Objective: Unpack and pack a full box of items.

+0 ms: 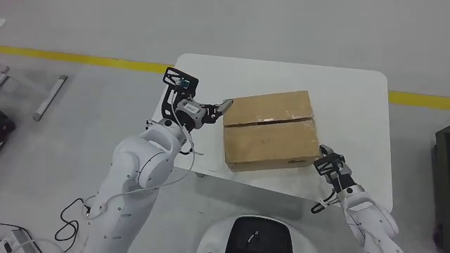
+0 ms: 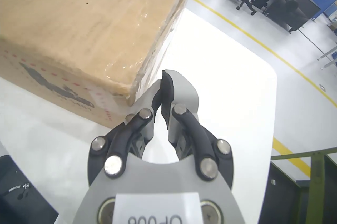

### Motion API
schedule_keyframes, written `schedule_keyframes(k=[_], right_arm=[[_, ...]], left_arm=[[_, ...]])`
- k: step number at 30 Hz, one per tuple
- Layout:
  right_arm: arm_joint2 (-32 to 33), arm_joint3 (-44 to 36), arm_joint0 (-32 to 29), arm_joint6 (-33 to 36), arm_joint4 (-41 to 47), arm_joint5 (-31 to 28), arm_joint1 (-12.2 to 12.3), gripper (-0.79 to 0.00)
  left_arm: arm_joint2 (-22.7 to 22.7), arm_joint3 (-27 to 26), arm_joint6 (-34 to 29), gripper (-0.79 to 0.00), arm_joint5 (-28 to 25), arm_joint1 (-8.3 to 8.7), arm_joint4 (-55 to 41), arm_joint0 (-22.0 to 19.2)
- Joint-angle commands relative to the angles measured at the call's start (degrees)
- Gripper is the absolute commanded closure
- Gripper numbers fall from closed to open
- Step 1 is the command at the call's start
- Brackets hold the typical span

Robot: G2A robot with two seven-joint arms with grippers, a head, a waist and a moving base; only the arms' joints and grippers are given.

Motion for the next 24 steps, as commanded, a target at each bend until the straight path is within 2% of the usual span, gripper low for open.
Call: schedule_keyframes(k=[1, 10, 17, 20, 24], right_arm=[[0.27, -1.58, -1.81, -0.61, -1.20, -0.81, 0.32, 0.000], [1.96, -6.11, -6.95, -1.90, -1.32, -2.43, 1.17, 0.000], [4.67, -8.97, -8.73, -2.56, 0.77, 1.57, 1.45, 0.000], [6.03, -9.58, -9.18, -2.38, 1.87, 2.96, 1.55, 0.000], [8.12, -10.33, -10.01, -2.37, 4.07, 3.82, 1.73, 0.000]], left_arm=[[0.00, 0.00, 0.00, -0.785, 0.00, 0.00, 0.00, 0.00], [0.00, 0.00, 0.00, -0.785, 0.00, 0.00, 0.00, 0.00], [0.06, 0.02, 0.26, -0.785, -0.07, 0.00, 0.00, 0.06], [2.24, 0.26, 1.90, -0.785, -2.05, 0.05, 2.44, 0.32], [7.71, 1.32, 3.34, -0.785, -3.11, -0.07, 7.37, -1.18]])
